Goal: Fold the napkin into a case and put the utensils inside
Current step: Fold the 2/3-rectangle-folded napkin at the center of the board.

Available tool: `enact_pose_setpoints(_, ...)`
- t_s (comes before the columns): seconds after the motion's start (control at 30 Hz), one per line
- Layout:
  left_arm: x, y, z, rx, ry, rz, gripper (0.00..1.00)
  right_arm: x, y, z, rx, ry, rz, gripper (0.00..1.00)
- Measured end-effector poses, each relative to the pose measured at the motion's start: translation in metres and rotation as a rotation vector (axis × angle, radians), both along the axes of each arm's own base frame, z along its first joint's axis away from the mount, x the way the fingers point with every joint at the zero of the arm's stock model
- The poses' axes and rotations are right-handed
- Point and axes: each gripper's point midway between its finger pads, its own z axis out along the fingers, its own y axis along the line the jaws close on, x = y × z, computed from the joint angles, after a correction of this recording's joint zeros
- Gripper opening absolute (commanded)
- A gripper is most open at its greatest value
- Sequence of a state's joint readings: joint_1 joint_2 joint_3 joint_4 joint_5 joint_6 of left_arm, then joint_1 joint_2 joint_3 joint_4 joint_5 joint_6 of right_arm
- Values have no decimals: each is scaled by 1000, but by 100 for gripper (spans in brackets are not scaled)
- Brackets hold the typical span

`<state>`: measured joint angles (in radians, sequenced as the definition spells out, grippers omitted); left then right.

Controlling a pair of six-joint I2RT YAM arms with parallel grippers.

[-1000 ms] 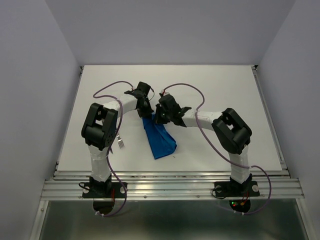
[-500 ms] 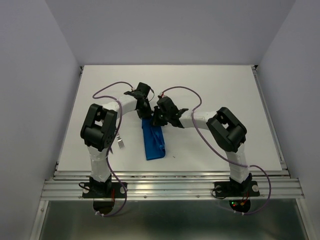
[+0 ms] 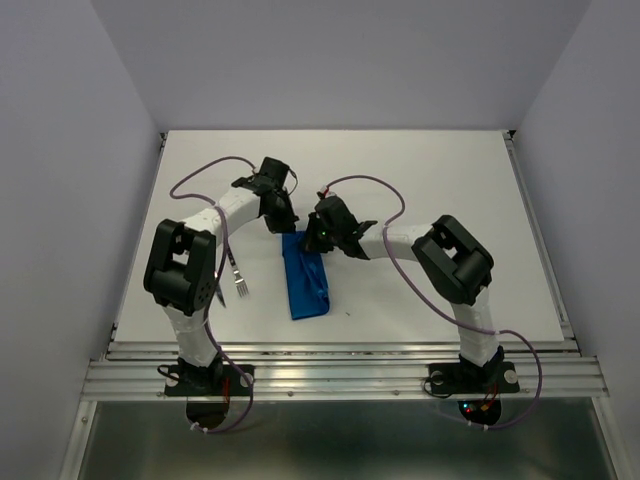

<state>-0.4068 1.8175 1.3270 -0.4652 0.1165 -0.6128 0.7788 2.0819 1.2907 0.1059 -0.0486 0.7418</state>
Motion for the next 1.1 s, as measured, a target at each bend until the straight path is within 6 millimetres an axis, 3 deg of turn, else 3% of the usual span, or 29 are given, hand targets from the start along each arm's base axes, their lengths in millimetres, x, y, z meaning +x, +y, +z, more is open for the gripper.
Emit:
enact_pose_setpoints(0.1,-1,10,-6,9,13,17,0,0,0,-1,2,-4,-1,1)
enact_pose_setpoints(0.27,-16,43,-33,80,83,77,0,-1,-1,0,3,-9,-3,1)
enact_pose_setpoints(0.47,-18,66,-42,141,100,130,0,0,-1,0,2,-10,-3,1)
enact_pose_setpoints(0.67,-19,64,-46,135,97,129,0,0,-1,0,-1,-14,1,1)
enact_pose_setpoints(1.1,-28,36,-53,102,109,63,0,-1,-10,1,-45,-27,-3,1)
